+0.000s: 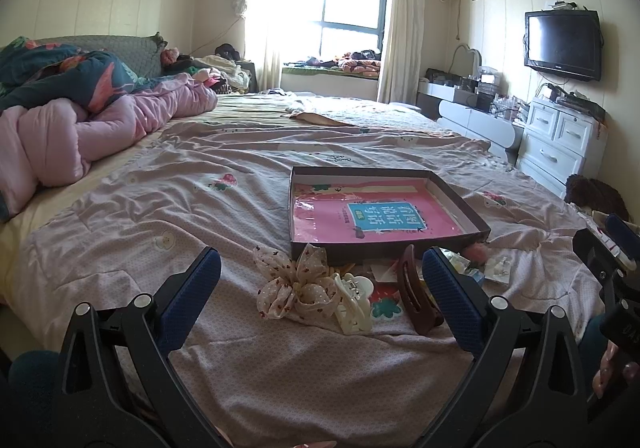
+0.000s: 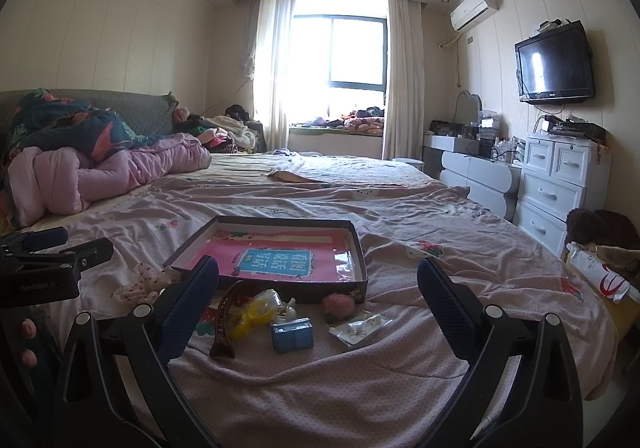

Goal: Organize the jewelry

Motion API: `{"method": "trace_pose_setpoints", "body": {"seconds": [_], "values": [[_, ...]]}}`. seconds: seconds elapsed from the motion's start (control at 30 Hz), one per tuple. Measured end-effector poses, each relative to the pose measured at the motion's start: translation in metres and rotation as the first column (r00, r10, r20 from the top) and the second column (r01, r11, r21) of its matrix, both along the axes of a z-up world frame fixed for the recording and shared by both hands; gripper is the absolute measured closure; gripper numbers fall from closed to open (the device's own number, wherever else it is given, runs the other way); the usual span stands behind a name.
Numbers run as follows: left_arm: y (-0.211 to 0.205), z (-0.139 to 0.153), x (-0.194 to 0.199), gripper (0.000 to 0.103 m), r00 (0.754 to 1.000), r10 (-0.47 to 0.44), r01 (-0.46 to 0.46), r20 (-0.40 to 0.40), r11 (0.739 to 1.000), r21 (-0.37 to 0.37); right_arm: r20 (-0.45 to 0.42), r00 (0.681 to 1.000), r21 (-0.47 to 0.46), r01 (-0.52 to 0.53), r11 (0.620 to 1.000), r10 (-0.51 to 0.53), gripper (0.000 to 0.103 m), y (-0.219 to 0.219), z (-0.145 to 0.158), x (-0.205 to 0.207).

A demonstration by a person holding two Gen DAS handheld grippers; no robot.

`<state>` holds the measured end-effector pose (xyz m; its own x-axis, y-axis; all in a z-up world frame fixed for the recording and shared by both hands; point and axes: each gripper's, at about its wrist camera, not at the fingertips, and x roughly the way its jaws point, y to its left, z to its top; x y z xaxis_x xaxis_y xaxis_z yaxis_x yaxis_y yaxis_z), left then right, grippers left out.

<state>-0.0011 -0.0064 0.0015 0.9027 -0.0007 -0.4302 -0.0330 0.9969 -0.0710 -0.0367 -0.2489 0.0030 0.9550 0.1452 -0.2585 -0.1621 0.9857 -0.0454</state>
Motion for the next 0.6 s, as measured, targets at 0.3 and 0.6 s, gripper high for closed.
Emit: {"method": "trace_pose_setpoints", "body": {"seconds": [0.3,0.6], "values": [[0.007,0.003,0.003,0.011,1.000,0.013,-0.013,-0.008,1.000,-0.016,-0.015,0.999,-0.007,-0.038,0.999,0.037,0.006,0.009,0.004,0.003],[0.041,-0.004,0.016,0.011,0.994,0.097,-0.099,-0.045,0.993,-0.059,-0.080,0.990,-0.040,-0.123,0.992,0.120,0.006,0.029,-0.003,0.022]]}}
